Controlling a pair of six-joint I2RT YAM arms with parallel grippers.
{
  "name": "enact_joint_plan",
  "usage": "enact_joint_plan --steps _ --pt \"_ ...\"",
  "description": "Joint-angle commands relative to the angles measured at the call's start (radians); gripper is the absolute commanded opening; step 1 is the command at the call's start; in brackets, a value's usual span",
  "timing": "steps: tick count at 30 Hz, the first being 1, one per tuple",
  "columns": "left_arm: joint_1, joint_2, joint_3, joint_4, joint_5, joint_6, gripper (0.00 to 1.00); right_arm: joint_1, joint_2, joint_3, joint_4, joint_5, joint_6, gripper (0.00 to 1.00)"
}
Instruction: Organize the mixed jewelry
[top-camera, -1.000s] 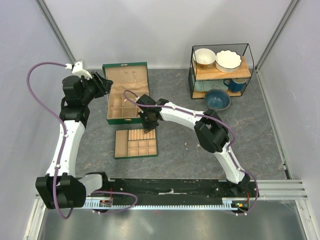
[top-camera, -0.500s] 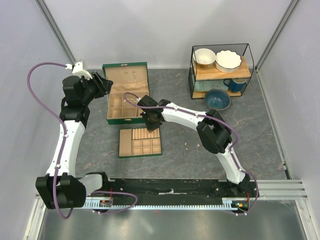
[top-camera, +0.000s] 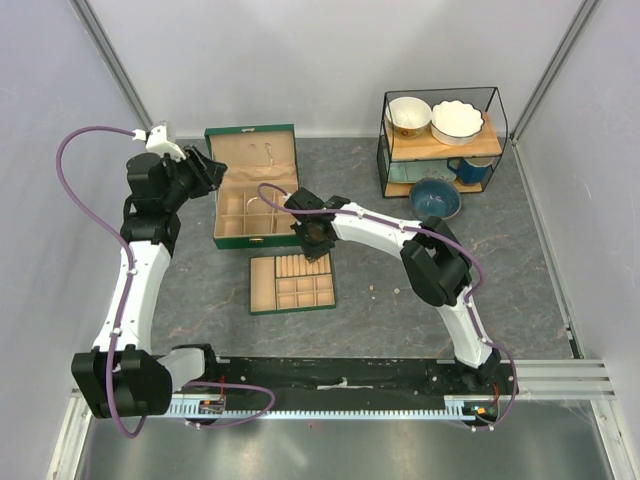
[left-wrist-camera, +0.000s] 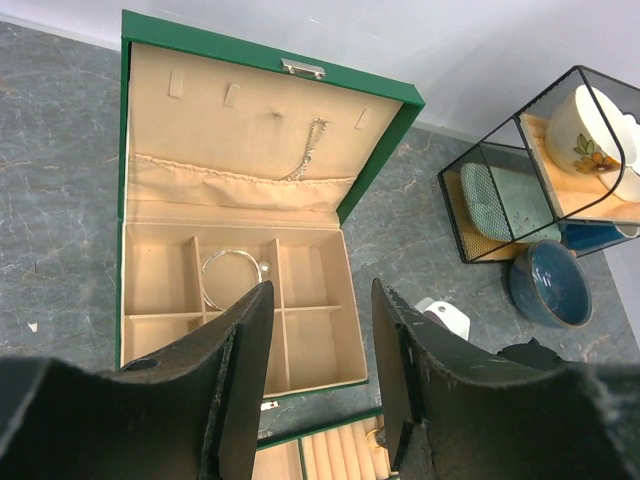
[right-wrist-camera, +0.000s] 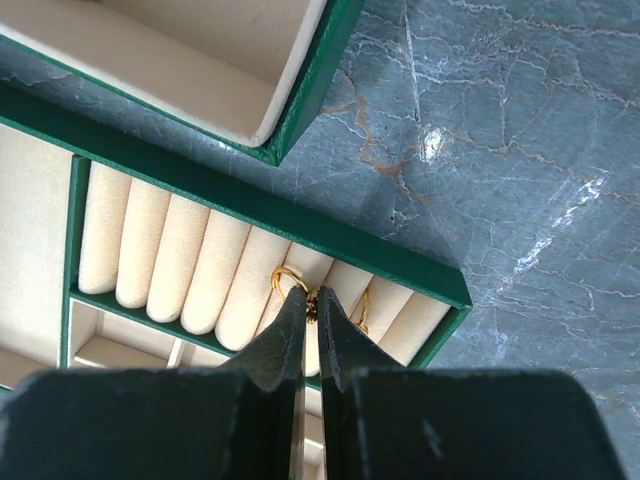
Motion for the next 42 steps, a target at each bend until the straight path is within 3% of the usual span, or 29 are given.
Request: enact_joint_plan --steps 1,13,26,34,42 --pt "0.004 -0.007 -0.003 0.044 0.018 -0.021 0.51 -0.003 -0.039 0.022 -0.026 0.019 -0.005 0.0" --pt "0.004 -0.001 -0.006 0.049 0.024 -0.023 0.51 -0.005 -0.045 0.031 -0.02 -0.031 0.046 0.0" --pt "0.004 -0.001 -0.006 0.05 0.027 -0.023 0.51 -0.005 -0.06 0.012 0.0 -0.09 0.051 0.28" --pt "0.004 -0.001 -0.009 0.05 0.026 -0.023 0.51 -0.003 -0.065 0.009 0.003 -0.102 0.052 0.28" --pt "0.004 -0.003 -0.009 0.05 0.026 -0.02 0.51 -0.006 -0.052 0.009 0.009 -0.111 0.055 0.18"
